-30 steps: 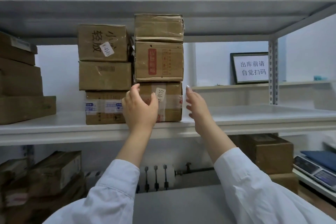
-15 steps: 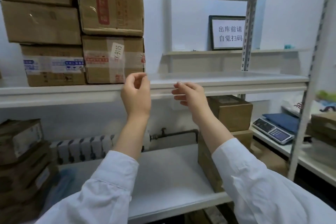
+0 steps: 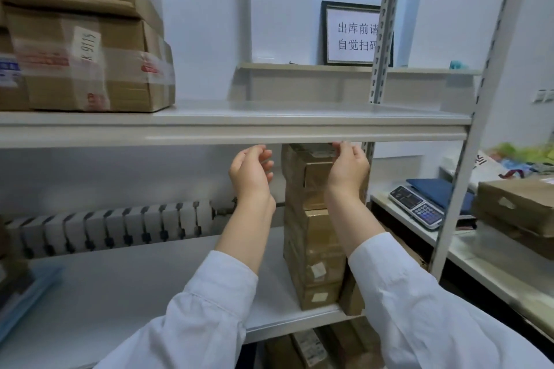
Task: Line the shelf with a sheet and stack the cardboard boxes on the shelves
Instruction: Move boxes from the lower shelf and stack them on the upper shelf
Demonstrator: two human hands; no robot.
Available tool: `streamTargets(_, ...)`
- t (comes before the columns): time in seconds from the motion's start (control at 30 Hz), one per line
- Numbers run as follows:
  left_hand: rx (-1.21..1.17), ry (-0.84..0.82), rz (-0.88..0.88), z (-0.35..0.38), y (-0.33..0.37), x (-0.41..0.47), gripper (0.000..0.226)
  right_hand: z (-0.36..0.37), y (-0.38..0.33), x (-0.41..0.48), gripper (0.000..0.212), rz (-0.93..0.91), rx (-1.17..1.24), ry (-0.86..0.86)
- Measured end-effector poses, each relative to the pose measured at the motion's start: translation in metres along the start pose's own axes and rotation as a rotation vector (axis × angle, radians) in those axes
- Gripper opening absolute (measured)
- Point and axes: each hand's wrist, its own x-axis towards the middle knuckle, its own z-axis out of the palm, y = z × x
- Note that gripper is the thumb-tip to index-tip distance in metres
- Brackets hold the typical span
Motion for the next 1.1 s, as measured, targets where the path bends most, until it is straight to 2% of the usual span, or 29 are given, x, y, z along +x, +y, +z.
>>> streamTargets(0.13,0.020,0.014,-0.091,0.019,-0.023,0.000,0.016,-0.018,0.012,0.029,0.010,0.094,-0.150,0.033)
streamTargets(0.27,0.131,0.031,-0.132,0.038,-0.043,0.003,0.010,-0.032,0.020,0.055,0.028,0.151,-0.377,0.045)
streamTargets(0.33,0.205,0.024,-0.177,0.044,-0.050,0.007,0.028,-0.039,0.022,0.065,0.043,0.182,-0.414,0.037)
streamTargets(0.43,0.277,-0.031,-0.282,0.049,-0.056,0.016,0.075,-0.047,0.027,0.081,0.071,0.295,-0.383,-0.082)
streamTargets(0.5,0.318,-0.108,-0.348,0.051,-0.059,0.021,0.084,-0.051,0.030,0.089,0.079,0.386,-0.327,-0.195)
streamTargets(0.57,0.325,-0.170,-0.404,0.053,-0.060,0.022,0.073,-0.054,0.033,0.093,0.074,0.413,-0.298,-0.283)
streamTargets(0.7,0.301,-0.275,-0.517,0.051,-0.063,0.029,0.062,-0.054,0.040,0.095,0.057,0.381,-0.313,-0.324)
streamTargets(0.9,0.301,-0.177,-0.503,0.028,-0.063,0.048,0.042,-0.047,0.036,0.089,0.056,0.374,-0.252,-0.282)
streamTargets(1.03,0.272,-0.164,-0.533,0.001,-0.045,0.052,0.045,-0.039,0.032,0.085,0.054,0.346,-0.210,-0.248)
streamTargets(1.1,0.279,-0.174,-0.540,-0.015,-0.035,0.055,0.044,-0.032,0.030,0.076,0.060,0.337,-0.190,-0.241)
